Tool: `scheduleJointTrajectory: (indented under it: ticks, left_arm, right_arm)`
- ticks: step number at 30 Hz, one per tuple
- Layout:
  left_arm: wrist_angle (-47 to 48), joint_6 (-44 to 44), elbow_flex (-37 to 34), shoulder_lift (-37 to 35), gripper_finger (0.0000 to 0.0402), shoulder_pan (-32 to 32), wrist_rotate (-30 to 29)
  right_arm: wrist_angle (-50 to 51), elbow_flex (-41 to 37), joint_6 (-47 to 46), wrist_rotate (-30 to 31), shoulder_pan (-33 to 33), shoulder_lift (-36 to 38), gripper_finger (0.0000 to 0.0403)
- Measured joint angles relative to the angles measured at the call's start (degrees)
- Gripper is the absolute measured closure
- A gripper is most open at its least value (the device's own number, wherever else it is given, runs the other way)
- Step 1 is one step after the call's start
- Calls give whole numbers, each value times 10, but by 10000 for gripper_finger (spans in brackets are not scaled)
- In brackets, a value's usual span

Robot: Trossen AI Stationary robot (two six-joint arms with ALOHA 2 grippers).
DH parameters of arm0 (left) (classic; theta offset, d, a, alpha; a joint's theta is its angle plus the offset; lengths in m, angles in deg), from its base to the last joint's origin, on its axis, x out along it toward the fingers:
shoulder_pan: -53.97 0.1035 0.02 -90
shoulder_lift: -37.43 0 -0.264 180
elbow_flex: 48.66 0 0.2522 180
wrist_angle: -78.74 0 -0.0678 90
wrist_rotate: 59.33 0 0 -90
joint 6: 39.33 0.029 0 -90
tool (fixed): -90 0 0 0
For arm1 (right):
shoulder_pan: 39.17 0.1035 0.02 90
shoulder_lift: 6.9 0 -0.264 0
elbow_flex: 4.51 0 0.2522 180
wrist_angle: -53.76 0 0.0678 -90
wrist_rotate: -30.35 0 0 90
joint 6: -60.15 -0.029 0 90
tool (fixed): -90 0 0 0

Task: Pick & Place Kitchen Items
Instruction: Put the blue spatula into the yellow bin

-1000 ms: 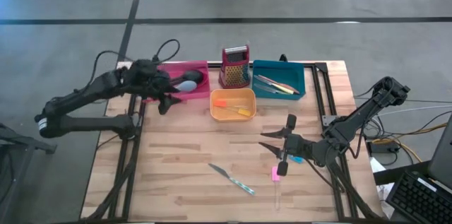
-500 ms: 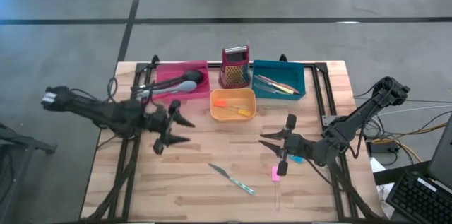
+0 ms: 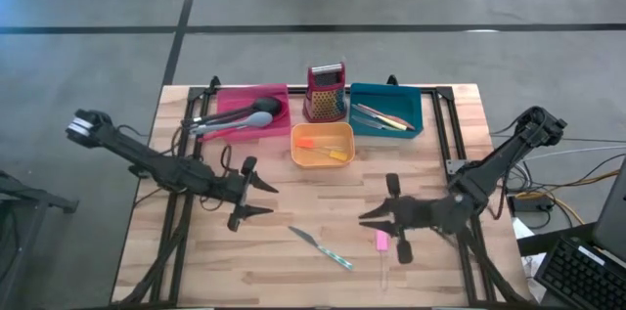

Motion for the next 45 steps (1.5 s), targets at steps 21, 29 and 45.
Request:
scheduleJointTrajectory:
  ticks: [21,29,45]
  left_arm:
    - [-44,2,-4,37,158,0,0]
    - [-44,2,-5,38,158,0,0]
    - [-44,2,-5,38,158,0,0]
  right_arm:
    - [710,150,-525,-165,64,-217,310]
    - [710,93,-547,-221,64,-199,295]
    - [570,-106,-774,-222,47,-29,229]
